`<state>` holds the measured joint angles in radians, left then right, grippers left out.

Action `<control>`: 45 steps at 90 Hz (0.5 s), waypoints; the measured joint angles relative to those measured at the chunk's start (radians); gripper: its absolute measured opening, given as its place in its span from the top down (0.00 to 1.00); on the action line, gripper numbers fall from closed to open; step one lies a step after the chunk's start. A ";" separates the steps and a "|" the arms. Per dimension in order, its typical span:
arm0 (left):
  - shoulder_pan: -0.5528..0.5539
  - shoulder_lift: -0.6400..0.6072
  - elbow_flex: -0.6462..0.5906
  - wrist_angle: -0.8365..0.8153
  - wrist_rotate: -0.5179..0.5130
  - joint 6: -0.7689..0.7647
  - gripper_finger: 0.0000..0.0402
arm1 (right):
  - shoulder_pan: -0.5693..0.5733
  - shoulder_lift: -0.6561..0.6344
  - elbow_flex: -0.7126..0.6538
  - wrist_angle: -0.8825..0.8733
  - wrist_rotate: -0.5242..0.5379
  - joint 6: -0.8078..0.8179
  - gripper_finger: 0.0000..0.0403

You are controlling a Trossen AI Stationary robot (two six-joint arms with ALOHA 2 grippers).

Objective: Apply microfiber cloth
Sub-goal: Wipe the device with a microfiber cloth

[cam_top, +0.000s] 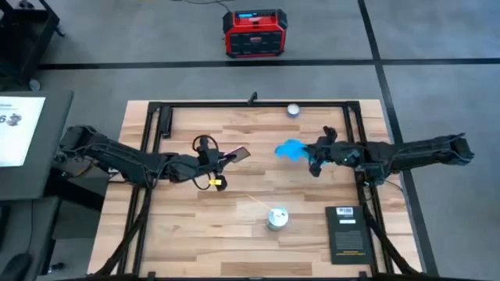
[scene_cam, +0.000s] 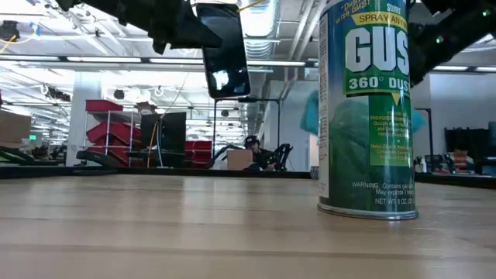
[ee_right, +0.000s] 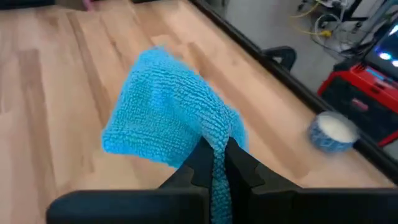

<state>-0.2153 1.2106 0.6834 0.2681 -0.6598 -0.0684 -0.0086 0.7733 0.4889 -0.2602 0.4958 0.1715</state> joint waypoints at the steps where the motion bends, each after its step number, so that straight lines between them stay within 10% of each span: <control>1: 0.000 0.000 0.000 0.000 0.000 -0.001 0.99 | -0.002 -0.002 0.000 -0.004 0.000 0.003 1.00; 45: 0.000 0.000 0.000 -0.027 -0.002 -0.007 0.99 | 0.138 0.275 -0.286 0.499 -0.007 0.331 0.98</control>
<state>-0.2150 1.2106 0.6838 0.2416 -0.6621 -0.0757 0.1298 1.0479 0.2025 0.2390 0.4886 0.5027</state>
